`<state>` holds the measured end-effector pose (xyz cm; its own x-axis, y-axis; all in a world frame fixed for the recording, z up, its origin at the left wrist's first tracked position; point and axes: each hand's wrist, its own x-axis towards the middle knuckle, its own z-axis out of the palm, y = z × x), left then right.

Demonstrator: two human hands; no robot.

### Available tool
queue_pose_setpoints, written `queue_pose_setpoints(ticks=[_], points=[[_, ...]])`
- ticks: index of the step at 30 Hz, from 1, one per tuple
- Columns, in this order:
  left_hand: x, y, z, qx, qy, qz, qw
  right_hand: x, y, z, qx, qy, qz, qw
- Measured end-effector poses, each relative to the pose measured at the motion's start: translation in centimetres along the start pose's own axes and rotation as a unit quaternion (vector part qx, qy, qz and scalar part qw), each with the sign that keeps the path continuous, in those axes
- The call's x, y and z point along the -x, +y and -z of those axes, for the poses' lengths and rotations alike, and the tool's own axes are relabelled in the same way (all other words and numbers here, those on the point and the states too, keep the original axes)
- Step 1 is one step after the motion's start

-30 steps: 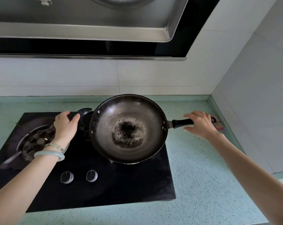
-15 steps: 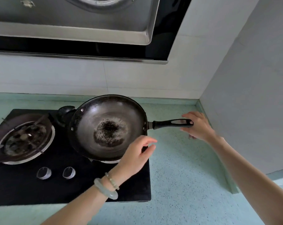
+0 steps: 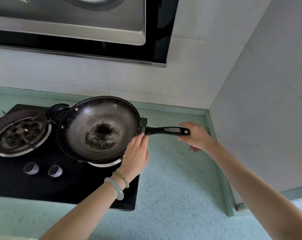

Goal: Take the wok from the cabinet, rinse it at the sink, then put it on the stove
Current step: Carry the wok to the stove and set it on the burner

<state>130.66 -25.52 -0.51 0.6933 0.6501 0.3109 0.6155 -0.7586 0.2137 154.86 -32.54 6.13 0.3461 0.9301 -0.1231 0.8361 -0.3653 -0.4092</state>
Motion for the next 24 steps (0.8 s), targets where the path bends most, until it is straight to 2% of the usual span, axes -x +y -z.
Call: queue_pose_setpoints(ticks=[2, 3, 4, 5, 6, 7, 8, 9, 11, 12, 14, 24], points=[[-0.3, 1.8, -0.2, 0.172, -0.026, 0.024, 0.984, 0.0, 0.0, 0.1, -0.002, -0.007, 0.013, 1.0], [-0.8, 3.0, -0.4, 0.271, -0.044, 0.079, 0.958, 0.1, -0.1, 0.3, -0.002, -0.011, 0.022, 1.0], [-1.4, 4.0, -0.5, 0.383, -0.07, 0.164, 0.906, 0.1, -0.2, 0.5, -0.004, -0.012, 0.031, 0.999], [-2.2, 5.0, -0.5, 0.507, -0.096, 0.254, 0.818, 0.2, -0.3, 0.6, -0.002, -0.01, 0.043, 0.999], [-3.2, 5.8, -0.5, 0.622, -0.109, 0.323, 0.704, 0.2, -0.3, 0.7, 0.0, -0.007, 0.053, 0.999], [-4.2, 6.3, -0.5, 0.712, -0.104, 0.366, 0.59, 0.2, -0.3, 0.7, 0.002, -0.006, 0.062, 0.998], [-5.1, 6.8, -0.5, 0.772, -0.087, 0.389, 0.494, 0.2, -0.2, 0.9, 0.007, -0.006, 0.071, 0.997], [-5.6, 6.8, -0.5, 0.81, -0.06, 0.401, 0.424, 0.2, -0.2, 0.9, 0.011, -0.007, 0.079, 0.997], [-6.3, 7.0, -0.4, 0.848, -0.006, 0.412, 0.334, 0.2, -0.2, 1.1, 0.015, -0.011, 0.088, 0.996], [-6.3, 7.1, -0.4, 0.855, 0.011, 0.415, 0.309, 0.2, -0.1, 1.1, 0.014, -0.013, 0.093, 0.995], [-6.2, 7.3, -0.5, 0.857, 0.027, 0.427, 0.287, 0.4, -0.2, 1.1, 0.016, -0.011, 0.104, 0.994], [-4.0, 7.0, 0.3, 0.841, 0.004, 0.445, 0.307, 2.3, 0.1, -0.3, 0.033, 0.025, 0.131, 0.99]])
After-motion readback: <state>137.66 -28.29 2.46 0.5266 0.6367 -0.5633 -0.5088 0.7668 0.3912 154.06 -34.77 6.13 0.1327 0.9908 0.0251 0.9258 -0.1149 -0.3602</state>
